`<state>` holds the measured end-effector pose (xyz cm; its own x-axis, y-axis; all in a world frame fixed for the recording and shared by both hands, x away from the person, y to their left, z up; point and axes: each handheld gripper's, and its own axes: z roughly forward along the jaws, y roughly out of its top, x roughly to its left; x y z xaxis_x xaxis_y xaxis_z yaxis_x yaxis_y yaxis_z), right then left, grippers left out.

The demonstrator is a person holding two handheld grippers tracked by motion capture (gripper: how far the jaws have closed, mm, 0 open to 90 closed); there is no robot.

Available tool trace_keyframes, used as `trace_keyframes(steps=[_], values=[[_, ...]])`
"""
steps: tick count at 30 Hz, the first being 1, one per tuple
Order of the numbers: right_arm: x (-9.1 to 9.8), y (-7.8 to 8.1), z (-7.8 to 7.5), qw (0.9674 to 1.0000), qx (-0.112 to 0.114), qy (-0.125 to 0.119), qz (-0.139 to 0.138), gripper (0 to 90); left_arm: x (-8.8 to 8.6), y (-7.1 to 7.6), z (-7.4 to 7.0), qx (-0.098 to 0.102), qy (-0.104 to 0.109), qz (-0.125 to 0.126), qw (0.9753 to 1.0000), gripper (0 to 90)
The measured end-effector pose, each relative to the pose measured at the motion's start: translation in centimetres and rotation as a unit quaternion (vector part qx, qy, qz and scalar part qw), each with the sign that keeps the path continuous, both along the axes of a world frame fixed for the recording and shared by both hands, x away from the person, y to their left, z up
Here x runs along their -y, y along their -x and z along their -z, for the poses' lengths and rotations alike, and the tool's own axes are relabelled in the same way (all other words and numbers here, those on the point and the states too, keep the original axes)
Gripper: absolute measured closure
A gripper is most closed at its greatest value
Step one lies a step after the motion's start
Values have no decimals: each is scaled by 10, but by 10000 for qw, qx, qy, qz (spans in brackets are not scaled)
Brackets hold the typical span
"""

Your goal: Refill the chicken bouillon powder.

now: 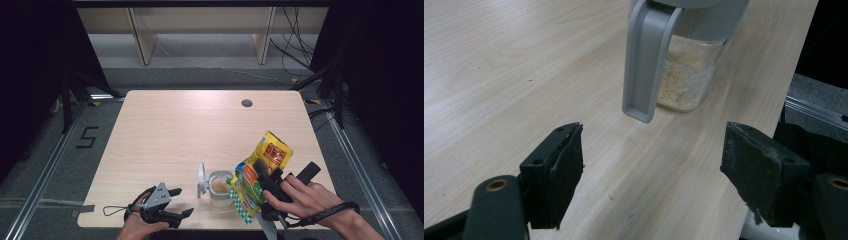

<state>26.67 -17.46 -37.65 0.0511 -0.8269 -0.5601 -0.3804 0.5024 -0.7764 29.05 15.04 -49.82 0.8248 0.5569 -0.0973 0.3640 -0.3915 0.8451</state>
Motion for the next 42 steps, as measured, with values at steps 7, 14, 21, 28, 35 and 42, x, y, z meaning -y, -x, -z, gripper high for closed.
trace_keyframes(steps=[7, 14, 21, 28, 35, 42], values=[[-1, 0, 0, 10000, -32, 44, 15, 586, 0, 0, 0, 50, -17, -18, 10000, 243], [-2, 0, -1, 10000, -51, 1, -34, 593, 0, 0, 0, 52, -11, -23, 10000, 243], [-3, 0, -1, 10000, -47, -42, -8, 594, 0, 0, 0, 55, -9, -35, 10000, 243], [-3, 0, -1, 10000, -53, 35, 6, 596, -1, 0, -1, 77, -33, -36, 10000, 243], [-3, 0, -2, 10000, -42, 27, -12, 600, 0, 1, 0, 42, -5, -52, 10000, 244], [-3, 1, -3, 10000, -40, -22, -35, 602, 0, 1, 0, 41, -8, -47, 10000, 244]])
